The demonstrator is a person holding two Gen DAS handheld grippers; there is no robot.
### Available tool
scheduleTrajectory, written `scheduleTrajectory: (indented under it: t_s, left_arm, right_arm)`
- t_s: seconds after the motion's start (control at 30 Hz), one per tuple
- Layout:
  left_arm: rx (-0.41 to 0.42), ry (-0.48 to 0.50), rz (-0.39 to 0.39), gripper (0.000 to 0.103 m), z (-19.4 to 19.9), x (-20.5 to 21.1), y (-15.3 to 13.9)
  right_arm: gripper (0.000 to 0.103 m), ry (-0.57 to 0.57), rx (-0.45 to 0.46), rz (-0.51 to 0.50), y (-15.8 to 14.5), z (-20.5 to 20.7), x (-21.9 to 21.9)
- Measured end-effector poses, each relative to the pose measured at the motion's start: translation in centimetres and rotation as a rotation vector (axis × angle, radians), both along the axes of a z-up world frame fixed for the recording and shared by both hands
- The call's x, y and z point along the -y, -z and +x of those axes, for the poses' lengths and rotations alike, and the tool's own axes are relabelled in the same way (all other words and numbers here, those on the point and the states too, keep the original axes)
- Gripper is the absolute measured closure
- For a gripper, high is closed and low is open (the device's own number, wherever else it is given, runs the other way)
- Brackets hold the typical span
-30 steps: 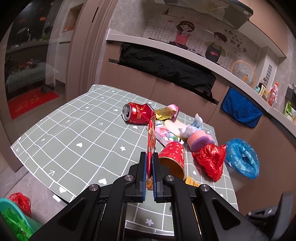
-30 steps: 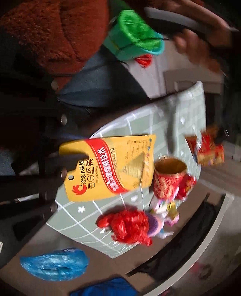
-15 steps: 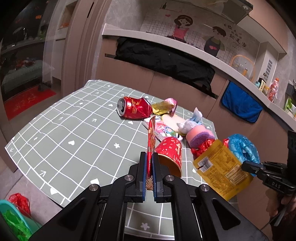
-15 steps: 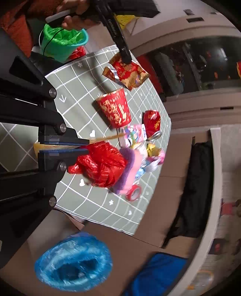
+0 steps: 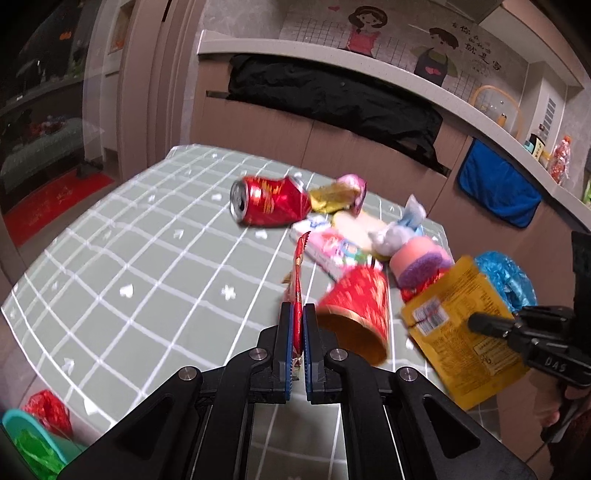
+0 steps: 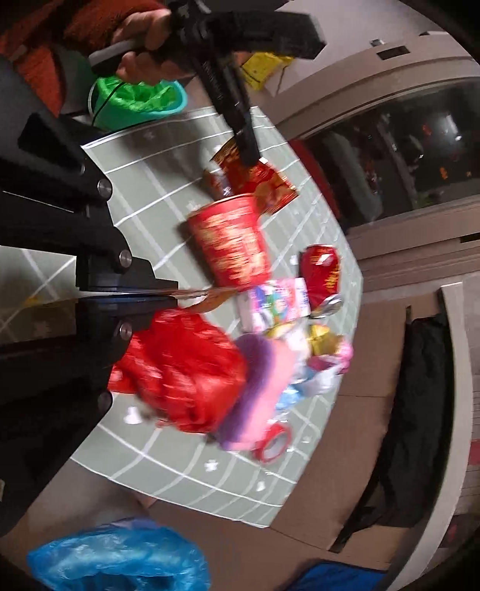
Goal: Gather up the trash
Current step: 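Lift the red wrapper with the left gripper while the right gripper carries the yellow bag, then open both grippers over the blue-lined bin, dropping wrapper and yellow bag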
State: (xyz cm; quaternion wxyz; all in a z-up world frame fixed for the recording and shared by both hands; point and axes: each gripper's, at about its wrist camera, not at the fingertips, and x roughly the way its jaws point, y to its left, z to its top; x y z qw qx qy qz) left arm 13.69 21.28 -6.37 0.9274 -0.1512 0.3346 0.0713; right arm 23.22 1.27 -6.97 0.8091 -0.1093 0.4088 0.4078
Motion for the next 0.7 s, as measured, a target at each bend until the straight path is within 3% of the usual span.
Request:
scheduleTrajectory:
  t_s: [0.23, 0.43, 0.6, 0.7]
  left_arm:
    - [0.12, 0.043, 0.077, 0.099, 2.6, 2.0, -6.8]
    - [0.228, 0.15, 0.086, 0.099, 7.3, 8.2, -12.0]
    - [0.262, 0.269, 0.074, 0.099, 11.9, 15.8, -12.3]
    - [0.239, 0.361, 0.058, 0.099, 15.0, 21.1, -11.1]
  right_arm:
    - [0.103, 0.017, 0.069, 0.103, -4.7, 1.7, 1.0]
    - [0.103, 0.133, 0.173, 0.201, -9.6, 4.4, 5.9]
    - [0.103, 0.337, 0.251, 0.242, -11.9, 6.7, 14.2]
    - [0.103, 0.456, 0.263, 0.238, -11.8, 7.7, 19.1]
